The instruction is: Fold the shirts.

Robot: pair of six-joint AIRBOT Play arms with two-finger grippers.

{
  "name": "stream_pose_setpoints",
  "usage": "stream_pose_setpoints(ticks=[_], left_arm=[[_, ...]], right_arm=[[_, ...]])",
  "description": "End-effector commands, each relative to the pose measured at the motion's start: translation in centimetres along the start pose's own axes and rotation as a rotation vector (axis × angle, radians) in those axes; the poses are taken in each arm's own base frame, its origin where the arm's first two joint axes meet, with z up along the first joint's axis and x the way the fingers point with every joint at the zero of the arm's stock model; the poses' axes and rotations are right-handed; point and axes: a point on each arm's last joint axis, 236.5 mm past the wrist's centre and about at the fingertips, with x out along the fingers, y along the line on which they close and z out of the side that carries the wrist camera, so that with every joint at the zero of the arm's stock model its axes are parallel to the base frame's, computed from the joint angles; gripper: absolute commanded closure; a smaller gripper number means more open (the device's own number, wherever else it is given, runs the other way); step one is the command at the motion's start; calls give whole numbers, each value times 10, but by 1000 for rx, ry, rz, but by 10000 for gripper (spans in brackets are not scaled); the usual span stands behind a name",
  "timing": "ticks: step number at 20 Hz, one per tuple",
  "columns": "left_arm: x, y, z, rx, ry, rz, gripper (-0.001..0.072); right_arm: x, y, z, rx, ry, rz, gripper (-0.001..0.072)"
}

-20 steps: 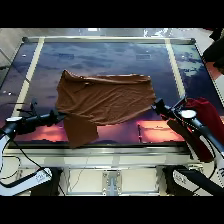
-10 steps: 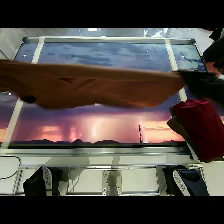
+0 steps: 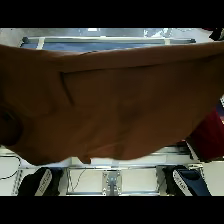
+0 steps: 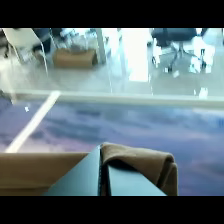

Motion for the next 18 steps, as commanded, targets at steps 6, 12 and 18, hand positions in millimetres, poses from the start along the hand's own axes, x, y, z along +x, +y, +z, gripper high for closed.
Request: stream_pose_setpoints(ticks=[6, 12, 18], left_arm=[[246, 58, -209, -101, 720, -116, 694], [354, 83, -317, -169, 786, -81, 694], [350, 78, -301, -162, 759, -87, 695]], right_arm=[[212, -90, -232, 209, 696, -41, 704], [298, -129, -360, 350, 794, -92, 704], [302, -128, -362, 362, 799, -84, 704]])
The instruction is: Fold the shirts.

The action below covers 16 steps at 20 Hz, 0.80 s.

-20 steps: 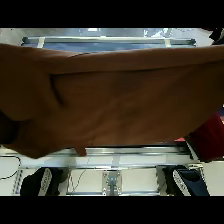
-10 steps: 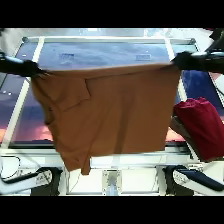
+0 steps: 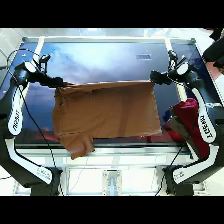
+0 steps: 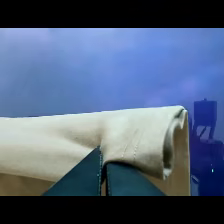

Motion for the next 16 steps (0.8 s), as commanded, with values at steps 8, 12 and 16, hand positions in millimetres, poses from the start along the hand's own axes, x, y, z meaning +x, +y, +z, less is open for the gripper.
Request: stream_pose_setpoints(ticks=[8, 12, 16], left_arm=[[-24, -29, -56, -3, 191, -80, 695], [-2, -32, -100, -40, 302, -107, 695], [12, -32, -122, -60, 363, -122, 694]], right_arm=[[7, -5, -95, -85, 345, -56, 704], [29, -5, -108, -88, 314, -64, 704], [34, -10, -113, -81, 329, -74, 703]])
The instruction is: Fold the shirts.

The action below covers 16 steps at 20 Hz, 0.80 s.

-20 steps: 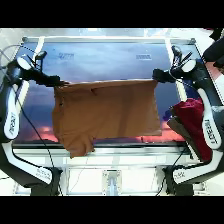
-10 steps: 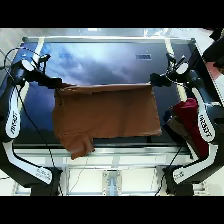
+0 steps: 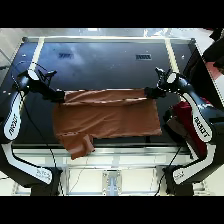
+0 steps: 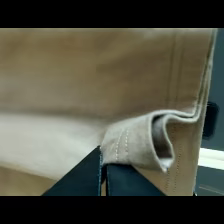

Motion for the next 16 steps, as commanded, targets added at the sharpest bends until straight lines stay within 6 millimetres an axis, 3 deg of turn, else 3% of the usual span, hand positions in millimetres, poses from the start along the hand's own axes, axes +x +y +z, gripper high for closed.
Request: stream_pose_setpoints(ticks=[1, 2, 3, 4, 5, 7, 8, 11, 13, 14, 16], left_arm=[[15, 0, -15, -20, 53, -18, 694], [16, -2, -14, -26, 51, -27, 694], [15, -6, -12, -35, 44, -42, 680], [14, -9, -10, -40, 35, -57, 672], [10, -11, -8, -41, 22, -61, 567], [-13, -12, -5, -36, -21, -50, 311], [-33, -11, -3, -36, -60, -39, 253], [-120, -8, -14, -45, -205, 8, 255], [-165, -3, -40, -82, -285, 45, 255], [-171, 0, -61, -116, -304, 58, 255], [-154, 5, -115, -271, -305, 56, 255]], right_arm=[[6, -2, -5, 3, 15, -8, 701], [6, 0, -10, 6, 36, -1, 683], [5, 3, -16, 10, 63, 11, 598], [0, 6, -22, 7, 93, 20, 460], [-9, 10, -26, -3, 123, 25, 364], [-45, 11, -30, -62, 160, -5, 366], [-72, 6, -27, -100, 149, -58, 366], [-176, -18, -14, -184, 4, -283, 366], [-234, -20, -10, -174, -139, -320, 366], [-255, -19, -12, -156, -194, -309, 366], [-272, -19, -19, -118, -247, -277, 366]])
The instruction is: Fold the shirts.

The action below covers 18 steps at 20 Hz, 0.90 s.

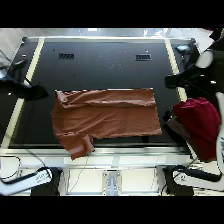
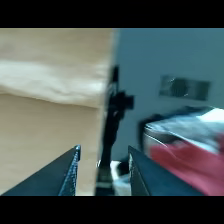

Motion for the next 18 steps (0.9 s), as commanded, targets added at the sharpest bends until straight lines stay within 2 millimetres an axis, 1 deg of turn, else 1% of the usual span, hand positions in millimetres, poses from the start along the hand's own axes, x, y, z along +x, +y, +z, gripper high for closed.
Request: stream_pose_setpoints(ticks=[1, 2, 3, 4, 5, 6, 7, 9, 11, 13, 15, 18], left_arm=[[-9, 13, -80, -263, -29, 31, 255], [4, 11, -110, -387, 10, 21, 255], [18, 4, -142, -490, 76, -5, 255], [32, -8, -173, -539, 168, -43, 257], [42, -18, -199, -582, 259, -72, 257], [51, -27, -220, -641, 332, -94, 257], [56, -31, -232, -665, 371, -107, 257], [63, -35, -242, -706, 408, -115, 257], [65, -44, -240, -716, 422, -155, 257], [69, -59, -235, -701, 441, -203, 258], [75, -68, -241, -655, 491, -204, 258], [81, -83, -257, -599, 600, -197, 258]], right_arm=[[-46, -13, -6, 51, -102, -14, 366], [-43, -9, -6, 55, -104, 8, 366], [-40, -5, -2, 57, -120, 25, 366], [-39, 0, 6, 61, -148, 48, 366], [-40, 5, 16, 67, -187, 72, 366], [-41, 8, 27, 74, -234, 87, 366], [-43, 10, 37, 80, -274, 99, 366], [-46, 11, 49, 86, -324, 107, 366], [-47, 10, 52, 84, -339, 104, 366], [-48, 9, 54, 84, -348, 101, 366], [-48, 9, 55, 66, -351, 96, 366], [-48, 9, 55, 62, -351, 96, 366]])
